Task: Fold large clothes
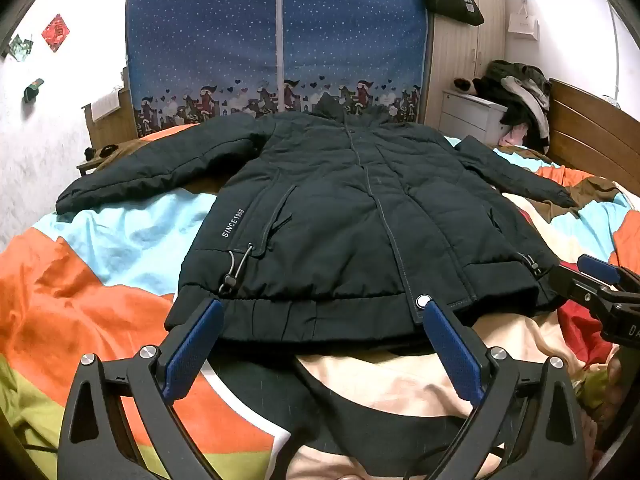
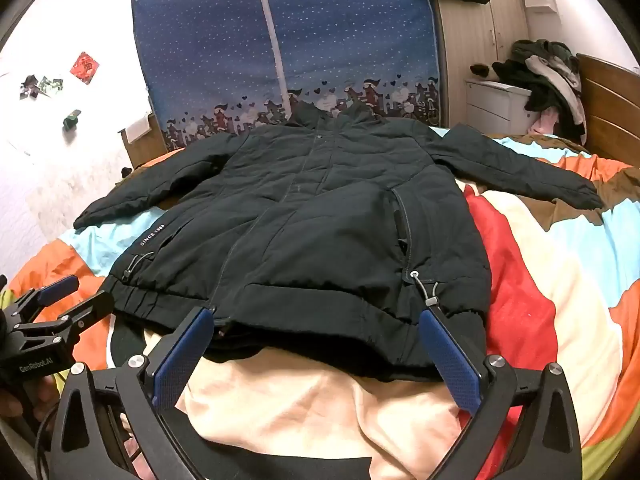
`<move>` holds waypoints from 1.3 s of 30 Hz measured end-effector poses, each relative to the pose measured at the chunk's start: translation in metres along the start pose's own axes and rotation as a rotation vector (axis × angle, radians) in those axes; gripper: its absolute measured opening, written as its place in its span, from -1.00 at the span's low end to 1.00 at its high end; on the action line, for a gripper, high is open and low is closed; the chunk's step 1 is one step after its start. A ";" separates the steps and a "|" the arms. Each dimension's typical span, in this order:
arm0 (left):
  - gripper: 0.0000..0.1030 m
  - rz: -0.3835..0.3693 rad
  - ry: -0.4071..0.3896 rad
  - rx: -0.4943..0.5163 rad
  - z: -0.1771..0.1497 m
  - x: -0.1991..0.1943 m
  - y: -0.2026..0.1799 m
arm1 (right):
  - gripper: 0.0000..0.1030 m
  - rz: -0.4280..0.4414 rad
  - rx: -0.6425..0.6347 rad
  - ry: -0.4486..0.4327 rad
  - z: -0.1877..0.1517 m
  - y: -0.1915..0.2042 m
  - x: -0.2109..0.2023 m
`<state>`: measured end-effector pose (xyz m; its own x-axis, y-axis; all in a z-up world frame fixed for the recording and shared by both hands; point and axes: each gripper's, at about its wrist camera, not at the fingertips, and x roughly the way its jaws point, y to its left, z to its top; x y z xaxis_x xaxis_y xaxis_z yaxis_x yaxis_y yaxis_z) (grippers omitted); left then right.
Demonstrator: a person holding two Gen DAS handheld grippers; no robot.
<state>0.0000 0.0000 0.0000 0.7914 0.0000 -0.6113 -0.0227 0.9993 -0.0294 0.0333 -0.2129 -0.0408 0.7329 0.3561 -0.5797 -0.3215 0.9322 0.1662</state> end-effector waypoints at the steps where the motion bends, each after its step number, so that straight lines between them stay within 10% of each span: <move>1: 0.90 0.000 0.001 0.000 0.000 0.000 0.000 | 1.00 0.001 0.001 -0.001 0.000 0.000 0.000; 39: 0.90 0.001 0.001 0.001 0.000 0.000 0.000 | 1.00 0.004 0.009 0.009 -0.001 -0.003 0.000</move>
<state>0.0000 0.0000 0.0000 0.7905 0.0005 -0.6125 -0.0224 0.9994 -0.0280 0.0338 -0.2160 -0.0422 0.7264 0.3592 -0.5859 -0.3188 0.9314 0.1758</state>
